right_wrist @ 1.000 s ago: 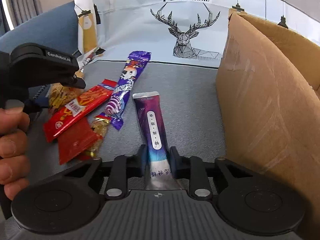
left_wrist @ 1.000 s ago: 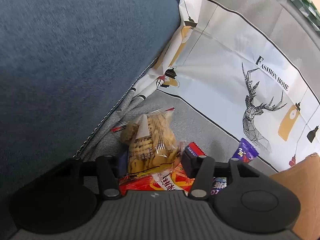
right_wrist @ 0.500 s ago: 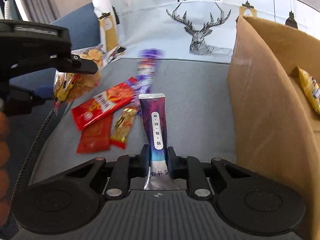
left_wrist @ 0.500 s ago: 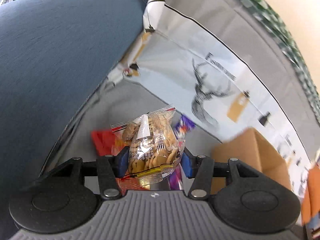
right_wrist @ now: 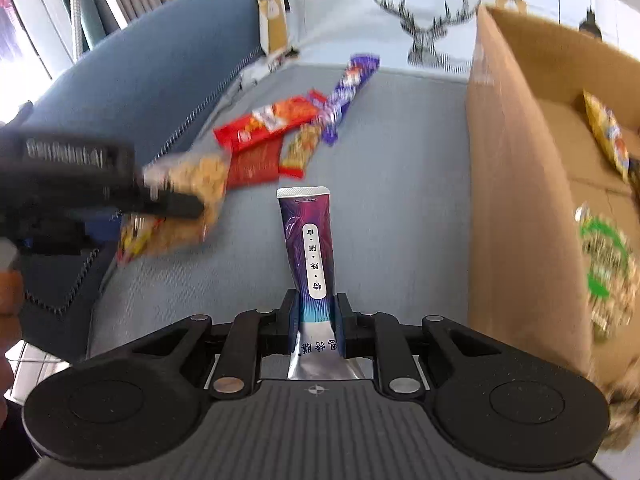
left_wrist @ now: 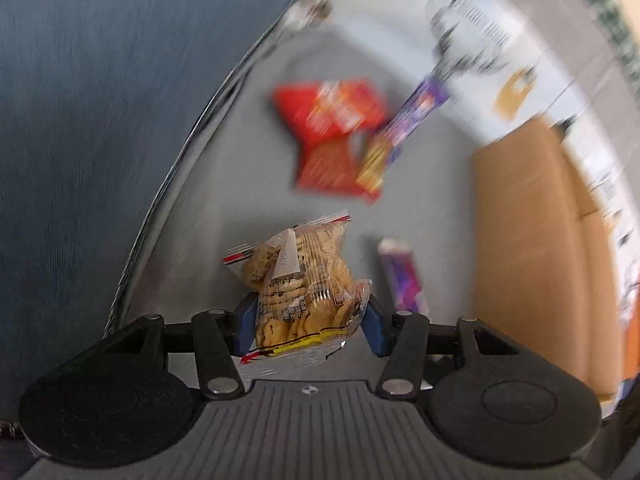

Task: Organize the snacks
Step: 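Grasp the clear cracker bag with the left tool while the right tool grasps the purple tube pack, then lift the cracker bag with the left tool while the right tool carries the purple tube pack over the box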

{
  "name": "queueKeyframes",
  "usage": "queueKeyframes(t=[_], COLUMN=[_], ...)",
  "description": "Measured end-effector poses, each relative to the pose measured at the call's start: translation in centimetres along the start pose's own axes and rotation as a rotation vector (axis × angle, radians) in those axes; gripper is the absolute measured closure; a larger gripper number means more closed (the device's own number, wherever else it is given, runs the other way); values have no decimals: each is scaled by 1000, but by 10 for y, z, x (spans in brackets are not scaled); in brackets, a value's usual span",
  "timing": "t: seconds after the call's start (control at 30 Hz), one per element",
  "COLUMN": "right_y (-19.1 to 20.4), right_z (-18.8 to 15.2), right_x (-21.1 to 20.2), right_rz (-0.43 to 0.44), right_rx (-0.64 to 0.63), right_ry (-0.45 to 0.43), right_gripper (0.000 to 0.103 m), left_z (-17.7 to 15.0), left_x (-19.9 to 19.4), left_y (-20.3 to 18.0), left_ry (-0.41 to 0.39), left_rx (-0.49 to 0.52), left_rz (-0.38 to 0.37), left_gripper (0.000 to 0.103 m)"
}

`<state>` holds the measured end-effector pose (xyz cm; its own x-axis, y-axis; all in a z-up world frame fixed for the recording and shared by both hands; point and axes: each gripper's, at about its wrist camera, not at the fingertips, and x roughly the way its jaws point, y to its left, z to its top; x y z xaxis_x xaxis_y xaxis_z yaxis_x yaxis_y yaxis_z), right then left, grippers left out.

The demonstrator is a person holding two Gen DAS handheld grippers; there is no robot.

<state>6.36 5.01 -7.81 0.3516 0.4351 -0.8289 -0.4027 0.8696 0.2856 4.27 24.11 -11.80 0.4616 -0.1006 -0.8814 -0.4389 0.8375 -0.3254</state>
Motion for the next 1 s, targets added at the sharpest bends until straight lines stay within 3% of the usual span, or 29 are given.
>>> queueKeyframes(t=[0.1, 0.2, 0.3, 0.47, 0.73, 1.0], right_y=[0, 0, -2, 0, 4, 2], right_z=[-1, -1, 0, 2, 1, 0], right_x=[10, 15, 19, 25, 26, 23], right_rz=[1, -6, -4, -12, -34, -52], right_rx=[-7, -13, -1, -3, -32, -42], right_ry=[46, 56, 58, 61, 53, 25], right_gripper=[80, 77, 66, 61, 62, 82], left_z=[3, 4, 2, 6, 4, 2], left_x=[4, 5, 4, 5, 15, 20], left_y=[4, 5, 8, 3, -4, -16], left_ry=[16, 16, 16, 18, 46, 54], left_rx=[-14, -29, -45, -44, -20, 11], left_rz=[3, 3, 7, 4, 44, 66], left_gripper=[42, 28, 27, 21, 22, 22])
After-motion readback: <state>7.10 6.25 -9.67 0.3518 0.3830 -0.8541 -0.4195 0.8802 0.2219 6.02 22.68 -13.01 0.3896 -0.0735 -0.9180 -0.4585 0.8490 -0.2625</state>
